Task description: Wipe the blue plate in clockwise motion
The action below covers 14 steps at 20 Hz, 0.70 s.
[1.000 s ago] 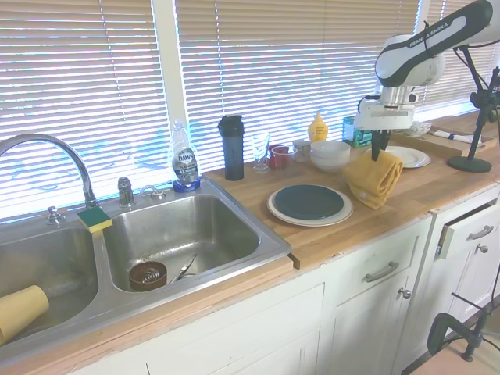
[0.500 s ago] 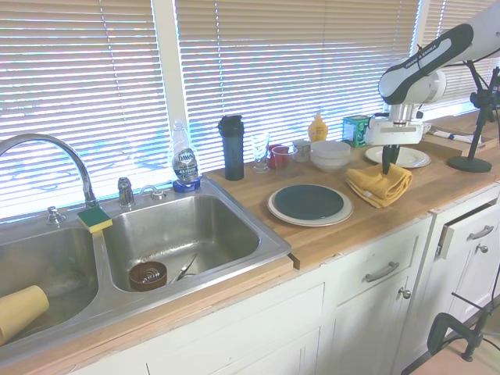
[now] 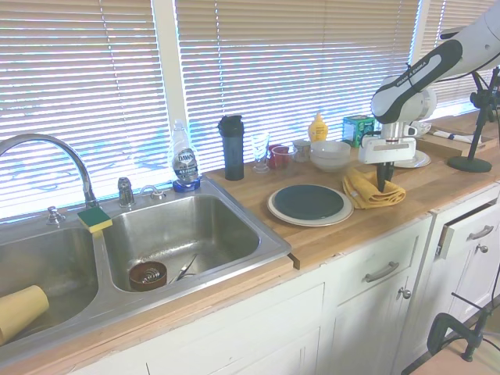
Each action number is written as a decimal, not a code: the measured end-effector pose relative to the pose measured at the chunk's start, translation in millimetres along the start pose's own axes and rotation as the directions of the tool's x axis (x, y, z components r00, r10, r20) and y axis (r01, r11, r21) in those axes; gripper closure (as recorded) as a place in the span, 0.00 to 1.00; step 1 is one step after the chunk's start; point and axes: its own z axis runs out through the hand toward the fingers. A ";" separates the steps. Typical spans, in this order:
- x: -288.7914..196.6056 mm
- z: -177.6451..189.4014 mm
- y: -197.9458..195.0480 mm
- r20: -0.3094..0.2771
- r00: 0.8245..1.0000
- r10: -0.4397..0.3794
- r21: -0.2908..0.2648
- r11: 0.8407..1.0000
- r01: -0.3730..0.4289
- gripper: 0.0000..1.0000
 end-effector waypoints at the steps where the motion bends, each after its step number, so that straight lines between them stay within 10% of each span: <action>1: 0.4 0.3 0.1 0.000 1.000 0.001 0.000 1.000 -0.001 1.00; 4: 0.3 0.3 0.1 -0.004 1.000 -0.004 -0.004 1.000 0.004 1.00; 5: 0.4 0.4 0.2 -0.008 1.000 -0.008 -0.008 1.000 0.008 0.00; 14: -9.1 -3.1 -4.3 -0.055 0.996 -0.063 -0.043 0.997 0.060 0.00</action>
